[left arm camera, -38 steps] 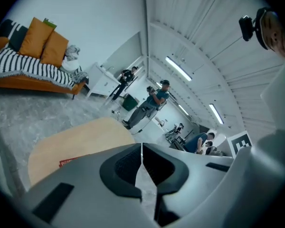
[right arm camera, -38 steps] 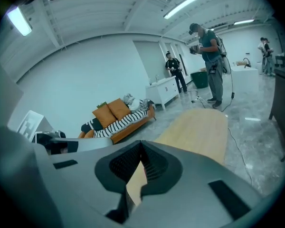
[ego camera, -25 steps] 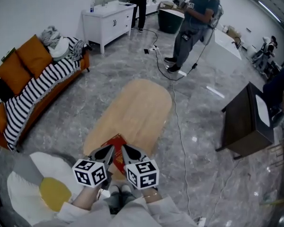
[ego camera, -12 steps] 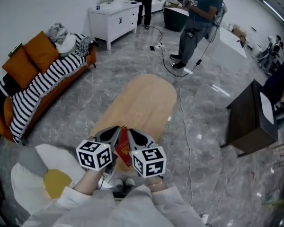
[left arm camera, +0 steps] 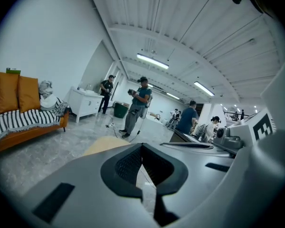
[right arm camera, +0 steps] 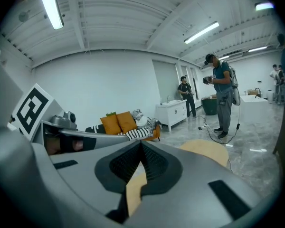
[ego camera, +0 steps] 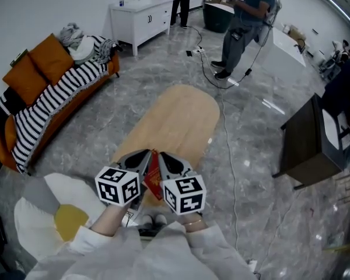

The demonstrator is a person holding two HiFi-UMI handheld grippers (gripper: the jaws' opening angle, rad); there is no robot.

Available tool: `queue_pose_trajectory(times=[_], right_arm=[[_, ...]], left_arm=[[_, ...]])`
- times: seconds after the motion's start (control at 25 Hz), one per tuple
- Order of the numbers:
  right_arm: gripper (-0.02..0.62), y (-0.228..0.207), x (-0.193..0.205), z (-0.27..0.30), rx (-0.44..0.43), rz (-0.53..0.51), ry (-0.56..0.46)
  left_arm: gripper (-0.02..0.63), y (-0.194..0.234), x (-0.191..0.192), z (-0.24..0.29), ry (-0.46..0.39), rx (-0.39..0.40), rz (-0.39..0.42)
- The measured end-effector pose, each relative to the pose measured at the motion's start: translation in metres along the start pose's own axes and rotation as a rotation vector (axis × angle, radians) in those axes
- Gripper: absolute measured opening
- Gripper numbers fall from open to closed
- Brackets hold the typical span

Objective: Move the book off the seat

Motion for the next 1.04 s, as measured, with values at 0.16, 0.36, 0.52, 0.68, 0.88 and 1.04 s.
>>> queue_pose_trajectory(times=[0.16, 0.36, 0.52, 0.68, 0.88, 1.04], right_arm=[[0.011, 0.0011, -0.0005, -0.0001, -0.009, 0.0, -0.001], [0.011, -0.0046, -0.0034, -0.0017, 0.013, 0.005, -0.008], [0.011, -0.0079, -0.0028, -0.0022, 0.029, 0.005, -0.002], [0.011, -0.0074, -0.0016, -0.0017, 0.03, -0.007, 0.013], [0.011, -0.0068, -0.0018, -0.0007, 0.036, -0.011, 0.017], [0.011, -0.0051, 0.0, -0.0008, 0.033, -0.013, 0.021]], left_arm=[[0.006, -0.0023, -0.0016, 0.0019, 0.011, 0.007, -0.001], [0.006, -0.0022, -0.0015, 0.0018, 0.006, 0.003, -0.003], [0.006, -0.0029, 0.0001, 0.0025, 0.011, 0.003, 0.005], [0.006, -0.0061, 0.0001, 0.0032, 0.012, 0.001, 0.011], [0.006, -0.009, -0.0011, 0.0037, 0.01, 0.007, 0.021], [0.006, -0.0055, -0.0007, 0.0013, 0.005, -0.002, 0.012]])
Point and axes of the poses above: the fingertips, and each gripper's own axes: z forward along the fingers, y to its left, x out of its underside, the point moved 2 cm from there along -z, backward along the fingers, and after that the axes turned 6 degrees about -z, right-handed, at the moved point
